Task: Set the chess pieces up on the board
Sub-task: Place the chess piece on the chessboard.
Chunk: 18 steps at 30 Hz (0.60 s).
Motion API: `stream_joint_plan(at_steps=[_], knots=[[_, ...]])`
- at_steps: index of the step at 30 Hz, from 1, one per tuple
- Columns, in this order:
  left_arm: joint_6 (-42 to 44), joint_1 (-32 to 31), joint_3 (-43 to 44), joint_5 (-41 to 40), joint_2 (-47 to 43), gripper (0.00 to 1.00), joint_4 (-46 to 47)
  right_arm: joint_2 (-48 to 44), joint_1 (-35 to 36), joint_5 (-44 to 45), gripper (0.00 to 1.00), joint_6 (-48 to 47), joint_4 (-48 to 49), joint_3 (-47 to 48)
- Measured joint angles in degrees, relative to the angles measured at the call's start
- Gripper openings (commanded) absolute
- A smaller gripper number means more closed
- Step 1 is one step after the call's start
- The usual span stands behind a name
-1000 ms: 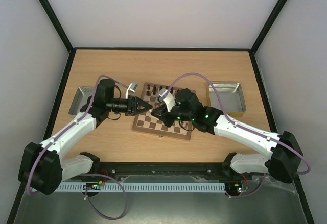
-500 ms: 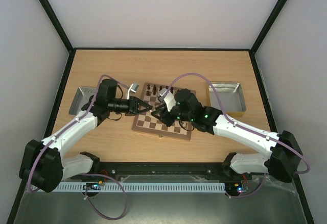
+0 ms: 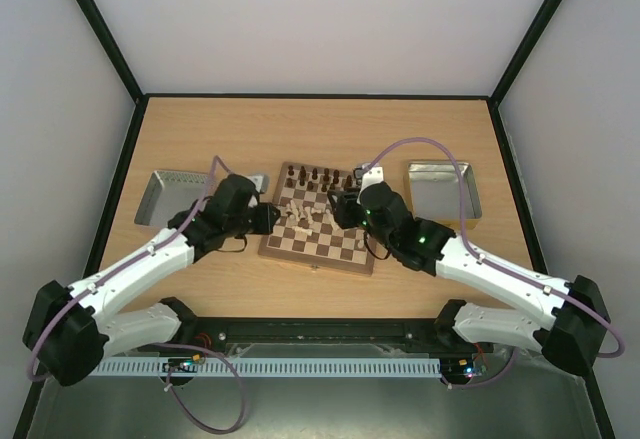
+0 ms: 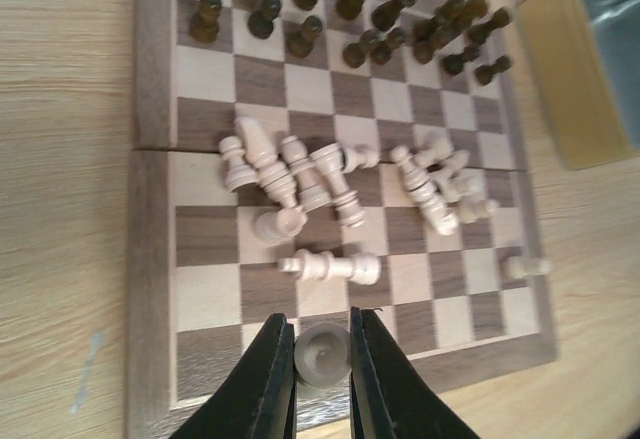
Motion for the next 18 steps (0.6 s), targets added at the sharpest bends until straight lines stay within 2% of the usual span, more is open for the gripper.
stream_joint_plan(at_steps=[4, 6, 18], knots=[[-0.9, -7.2, -2.6, -12.7, 0.0, 0.10, -0.2, 0.0, 0.0, 5.0, 0.49, 5.6, 0.3, -1.9], [-1.2, -9.0, -3.7, -15.6, 0.6, 0.10, -0.2, 0.3, 0.0, 5.7, 0.49, 7.1, 0.5, -2.3], [-3.5, -11.4, -9.0, -18.6, 8.1, 0.12, 6.4, 3.9, 0.0, 5.9, 0.49, 10.5, 0.9, -2.4]])
